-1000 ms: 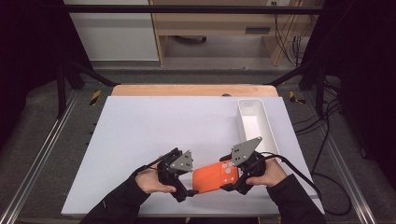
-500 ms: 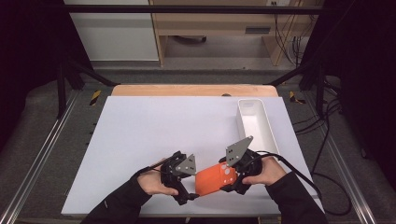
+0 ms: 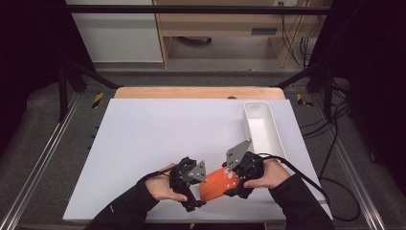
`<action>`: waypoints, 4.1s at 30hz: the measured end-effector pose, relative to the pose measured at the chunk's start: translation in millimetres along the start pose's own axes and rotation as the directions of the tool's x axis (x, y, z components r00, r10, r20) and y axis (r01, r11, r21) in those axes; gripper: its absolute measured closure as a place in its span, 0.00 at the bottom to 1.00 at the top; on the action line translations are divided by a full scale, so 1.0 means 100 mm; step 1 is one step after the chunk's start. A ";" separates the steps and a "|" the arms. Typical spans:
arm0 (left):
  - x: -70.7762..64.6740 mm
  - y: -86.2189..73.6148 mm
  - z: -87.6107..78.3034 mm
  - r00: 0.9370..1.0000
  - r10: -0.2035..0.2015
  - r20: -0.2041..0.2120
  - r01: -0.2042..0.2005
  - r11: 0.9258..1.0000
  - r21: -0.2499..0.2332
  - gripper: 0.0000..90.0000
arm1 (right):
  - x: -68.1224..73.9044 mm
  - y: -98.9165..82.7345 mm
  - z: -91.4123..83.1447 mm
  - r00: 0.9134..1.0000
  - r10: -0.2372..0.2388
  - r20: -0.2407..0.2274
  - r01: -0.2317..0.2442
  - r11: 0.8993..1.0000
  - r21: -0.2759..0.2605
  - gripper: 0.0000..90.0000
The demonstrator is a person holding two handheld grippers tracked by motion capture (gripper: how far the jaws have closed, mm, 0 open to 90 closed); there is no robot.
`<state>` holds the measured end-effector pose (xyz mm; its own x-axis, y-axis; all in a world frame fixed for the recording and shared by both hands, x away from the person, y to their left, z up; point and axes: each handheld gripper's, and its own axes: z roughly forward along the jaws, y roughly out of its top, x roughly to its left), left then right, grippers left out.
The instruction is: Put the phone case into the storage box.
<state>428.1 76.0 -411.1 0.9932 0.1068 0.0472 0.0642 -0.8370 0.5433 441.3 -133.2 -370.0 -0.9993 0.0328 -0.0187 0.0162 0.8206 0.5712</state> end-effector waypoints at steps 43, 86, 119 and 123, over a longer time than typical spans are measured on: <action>0.01 0.39 0.22 0.994 0.105 -0.018 -0.099 0.973 0.210 0.05 | -0.03 0.18 0.03 1.000 -0.001 0.014 0.000 0.999 0.049 0.18; 0.06 0.35 0.17 0.994 0.103 -0.035 -0.097 0.984 0.149 0.17 | 0.01 0.18 0.05 0.998 -0.030 0.053 0.028 0.999 0.028 0.12; 0.15 -0.08 0.05 0.999 -0.034 -0.016 0.034 0.999 -0.043 0.17 | -0.01 -0.15 -0.31 0.991 0.093 0.100 -0.060 0.954 -0.294 0.04; 0.15 -0.11 0.06 0.999 -0.050 -0.017 0.049 0.996 -0.071 0.17 | -0.01 -0.21 -0.28 0.991 0.109 0.083 -0.075 0.940 -0.334 0.04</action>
<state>443.4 83.3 -421.7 0.9870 0.1573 0.0341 0.1052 -0.7906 0.6033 441.3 -166.4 -358.9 -0.9853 0.1690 -0.0243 0.0792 0.5784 0.8119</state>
